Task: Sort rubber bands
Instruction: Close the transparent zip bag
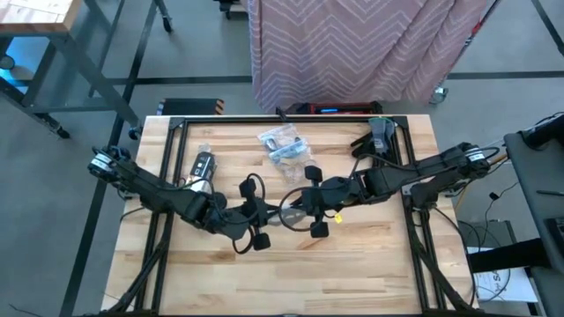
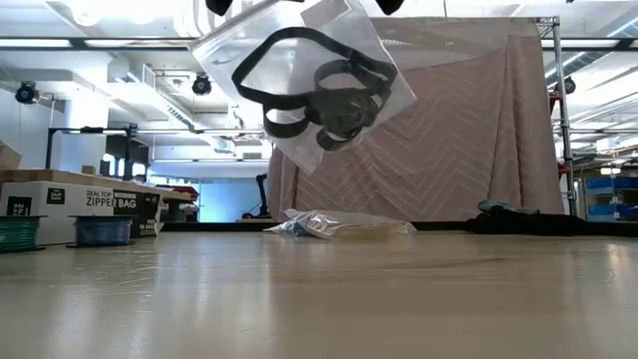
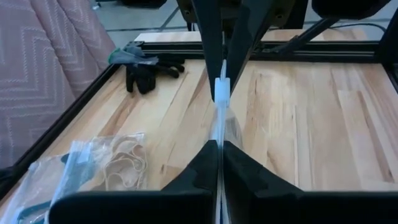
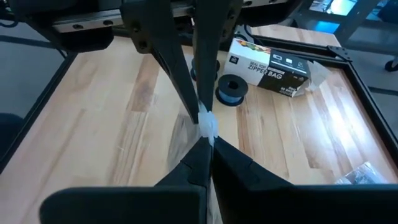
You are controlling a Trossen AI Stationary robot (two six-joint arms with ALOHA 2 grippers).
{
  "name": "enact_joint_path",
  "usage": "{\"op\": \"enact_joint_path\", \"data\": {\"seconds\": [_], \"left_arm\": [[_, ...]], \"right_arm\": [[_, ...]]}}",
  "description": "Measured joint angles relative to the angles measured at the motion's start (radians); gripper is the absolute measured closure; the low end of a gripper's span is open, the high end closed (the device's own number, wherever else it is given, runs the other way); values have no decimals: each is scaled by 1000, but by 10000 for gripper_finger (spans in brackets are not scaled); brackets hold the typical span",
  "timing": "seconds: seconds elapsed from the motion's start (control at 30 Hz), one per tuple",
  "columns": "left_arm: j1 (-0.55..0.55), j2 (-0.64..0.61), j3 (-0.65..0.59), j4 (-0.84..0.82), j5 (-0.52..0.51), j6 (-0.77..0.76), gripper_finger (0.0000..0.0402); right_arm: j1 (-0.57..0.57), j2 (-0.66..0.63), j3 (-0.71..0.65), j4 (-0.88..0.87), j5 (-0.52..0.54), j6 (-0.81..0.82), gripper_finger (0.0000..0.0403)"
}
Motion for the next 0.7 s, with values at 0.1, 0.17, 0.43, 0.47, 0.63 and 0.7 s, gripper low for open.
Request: {"op": "enact_joint_path", "data": {"seconds": [0.1, 0.17, 0.43, 0.47, 0.63, 0.7], "left_arm": [[0, 0, 0, -2, 0, -11, 400], [0, 0, 0, -2, 0, -13, 401], [0, 0, 0, 0, 0, -13, 401], [0, 0, 0, 1, 0, -13, 401], [0, 0, 0, 15, 0, -13, 401], [0, 0, 0, 19, 0, -13, 401]], "right_arm": [[0, -11, -1, -3, 2, -5, 382], [0, -17, -1, -2, 8, -5, 362], [0, -24, -1, 2, 7, 8, 285], [0, -24, -1, 1, 7, 9, 282], [0, -22, -1, 9, 7, 21, 290], [0, -19, -1, 12, 7, 21, 302]]}}
